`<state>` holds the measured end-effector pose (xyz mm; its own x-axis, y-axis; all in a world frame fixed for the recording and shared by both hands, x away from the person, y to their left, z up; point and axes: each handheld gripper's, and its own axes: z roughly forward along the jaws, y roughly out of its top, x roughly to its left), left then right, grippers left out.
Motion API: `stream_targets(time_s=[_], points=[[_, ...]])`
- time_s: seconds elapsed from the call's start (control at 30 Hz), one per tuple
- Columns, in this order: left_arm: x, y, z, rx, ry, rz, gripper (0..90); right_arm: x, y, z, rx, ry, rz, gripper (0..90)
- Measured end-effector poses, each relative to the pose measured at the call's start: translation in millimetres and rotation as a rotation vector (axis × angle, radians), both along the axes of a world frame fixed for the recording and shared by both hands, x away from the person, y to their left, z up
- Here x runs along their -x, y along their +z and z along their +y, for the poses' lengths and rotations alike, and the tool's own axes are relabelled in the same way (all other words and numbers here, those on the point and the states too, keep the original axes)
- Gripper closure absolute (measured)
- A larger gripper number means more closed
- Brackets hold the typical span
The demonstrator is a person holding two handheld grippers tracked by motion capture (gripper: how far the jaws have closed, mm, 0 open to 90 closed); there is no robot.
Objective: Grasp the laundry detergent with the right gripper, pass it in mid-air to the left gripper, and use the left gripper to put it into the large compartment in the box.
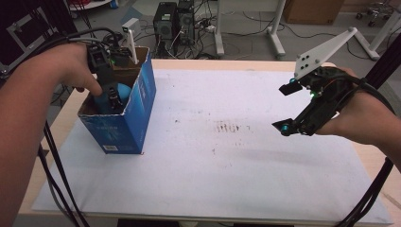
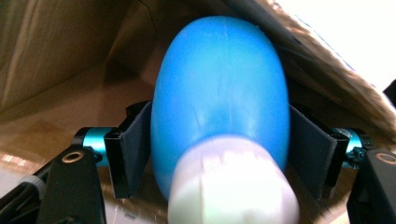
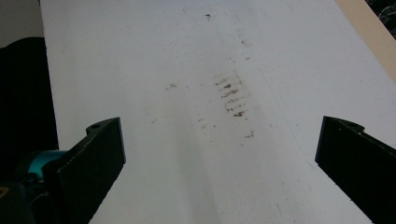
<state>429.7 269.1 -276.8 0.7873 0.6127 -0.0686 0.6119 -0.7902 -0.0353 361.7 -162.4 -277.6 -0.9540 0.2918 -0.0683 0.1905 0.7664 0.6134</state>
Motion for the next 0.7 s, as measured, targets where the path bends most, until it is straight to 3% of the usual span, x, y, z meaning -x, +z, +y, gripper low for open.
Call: stream_targets(time_s=[0.43,0.7], points=[[11.5,49.1,-4.0,-0.007,0.014,-0.036,23.9,-5.1,3.2,-8.8,-0.004,-0.008,0.012,0.6],[21.6,82.2,-26.4,0.003,-0.065,-0.066,20.0,-16.1,14.3,-11.3,0.041,0.018,0.015,0.6]])
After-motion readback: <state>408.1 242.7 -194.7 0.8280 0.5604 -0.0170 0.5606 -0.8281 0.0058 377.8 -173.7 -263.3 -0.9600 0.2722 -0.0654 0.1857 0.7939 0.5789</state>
